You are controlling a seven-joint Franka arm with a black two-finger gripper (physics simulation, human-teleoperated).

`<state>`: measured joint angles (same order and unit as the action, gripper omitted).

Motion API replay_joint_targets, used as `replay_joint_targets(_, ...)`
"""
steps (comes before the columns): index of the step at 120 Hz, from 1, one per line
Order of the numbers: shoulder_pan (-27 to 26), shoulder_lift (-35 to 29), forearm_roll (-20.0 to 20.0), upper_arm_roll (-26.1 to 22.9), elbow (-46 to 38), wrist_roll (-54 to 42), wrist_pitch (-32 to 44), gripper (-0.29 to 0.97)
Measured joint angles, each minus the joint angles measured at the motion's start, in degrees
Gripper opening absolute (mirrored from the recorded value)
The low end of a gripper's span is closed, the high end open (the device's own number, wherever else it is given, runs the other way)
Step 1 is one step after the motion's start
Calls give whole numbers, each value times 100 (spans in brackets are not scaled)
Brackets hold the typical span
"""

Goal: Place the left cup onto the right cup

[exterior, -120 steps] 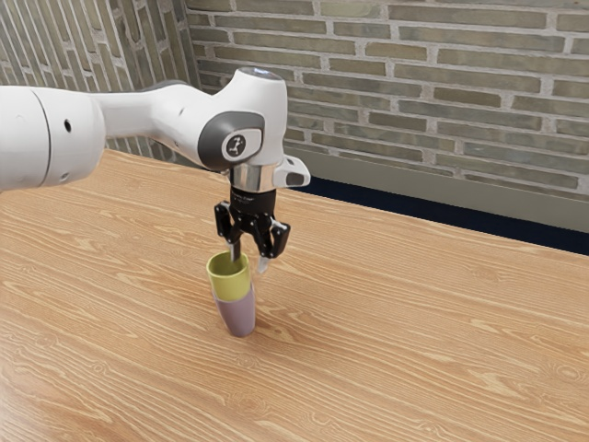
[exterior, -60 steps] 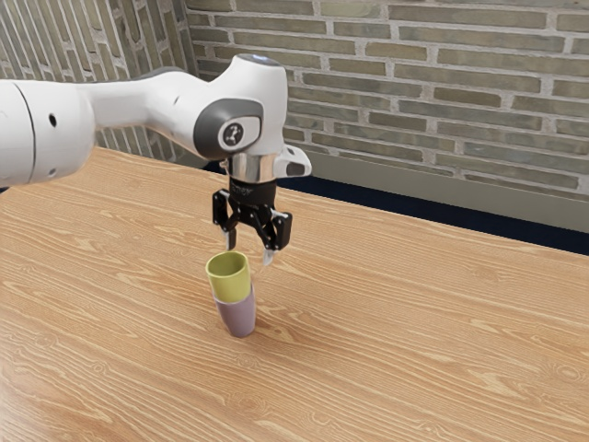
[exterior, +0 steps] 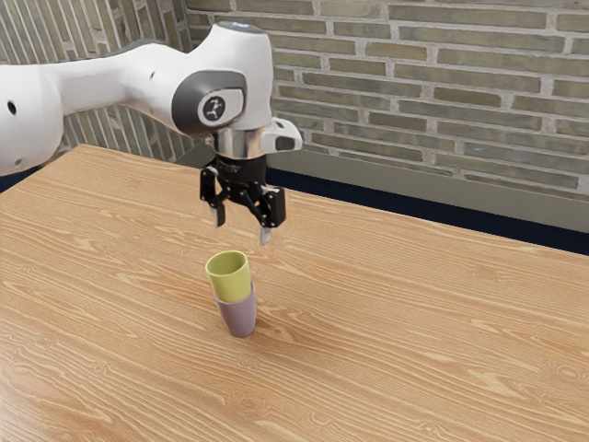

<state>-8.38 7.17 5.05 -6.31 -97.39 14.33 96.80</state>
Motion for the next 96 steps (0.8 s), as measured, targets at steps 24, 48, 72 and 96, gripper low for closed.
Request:
replay_joint_targets(24,-174,-236,-17,133,-2,-131,-142,67)
replay_joint_targets(48,-401,-429,-35,359,0,-287,-297,68)
replay_joint_targets(72,-517,-519,-162,620,-6,-483,-391,68)
replay_joint_targets(96,-536,-563,-170,838,-2,-703,-395,68)
